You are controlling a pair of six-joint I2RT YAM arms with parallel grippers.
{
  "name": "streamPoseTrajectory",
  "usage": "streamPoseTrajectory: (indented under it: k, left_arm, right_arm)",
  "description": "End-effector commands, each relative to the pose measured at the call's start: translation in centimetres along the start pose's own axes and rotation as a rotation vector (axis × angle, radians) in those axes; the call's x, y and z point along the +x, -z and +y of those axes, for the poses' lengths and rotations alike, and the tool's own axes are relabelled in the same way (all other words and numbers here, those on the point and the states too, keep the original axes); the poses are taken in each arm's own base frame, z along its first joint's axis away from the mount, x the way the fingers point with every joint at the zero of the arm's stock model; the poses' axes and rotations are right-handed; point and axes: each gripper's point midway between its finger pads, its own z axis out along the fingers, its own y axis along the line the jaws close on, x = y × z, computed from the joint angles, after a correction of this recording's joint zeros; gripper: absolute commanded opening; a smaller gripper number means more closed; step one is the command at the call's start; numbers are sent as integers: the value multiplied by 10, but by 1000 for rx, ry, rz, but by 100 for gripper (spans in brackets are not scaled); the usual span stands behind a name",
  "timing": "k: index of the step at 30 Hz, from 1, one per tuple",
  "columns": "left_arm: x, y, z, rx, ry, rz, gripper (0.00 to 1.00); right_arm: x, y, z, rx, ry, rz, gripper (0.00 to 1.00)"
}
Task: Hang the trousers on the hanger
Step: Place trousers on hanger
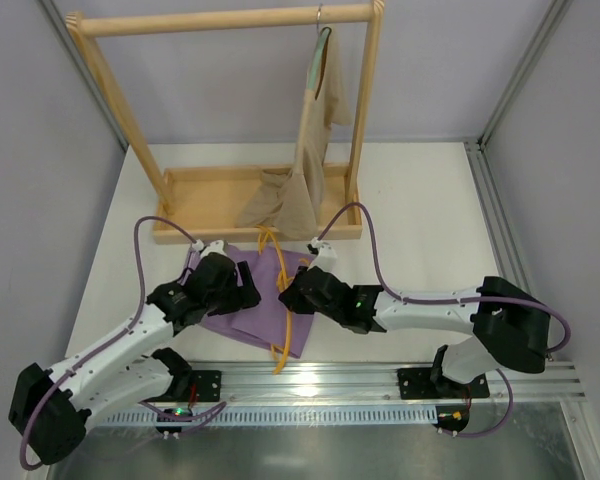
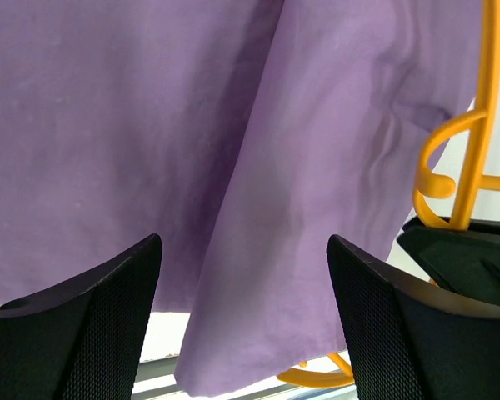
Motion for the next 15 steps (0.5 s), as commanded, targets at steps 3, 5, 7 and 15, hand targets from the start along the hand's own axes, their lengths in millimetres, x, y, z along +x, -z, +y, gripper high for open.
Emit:
streamPoseTrajectory:
  k: [3,5,7,15]
  left_arm:
    - [-15,-7,-24,112,-39,62,80]
    - [-13,-9,-26,129,-36,91,80]
    - [-12,-17,-24,124,-23,111,79]
    - [-8,-19,-50,269,63,198,10]
  right_arm:
    - [-10,4,6,-16,-16,-38,4]
    - [-10,3,6,-15,-14,-39,4]
    - [-10,3,3,-6,-16,-43,4]
    - [-8,4,-11,38,-49,-54,4]
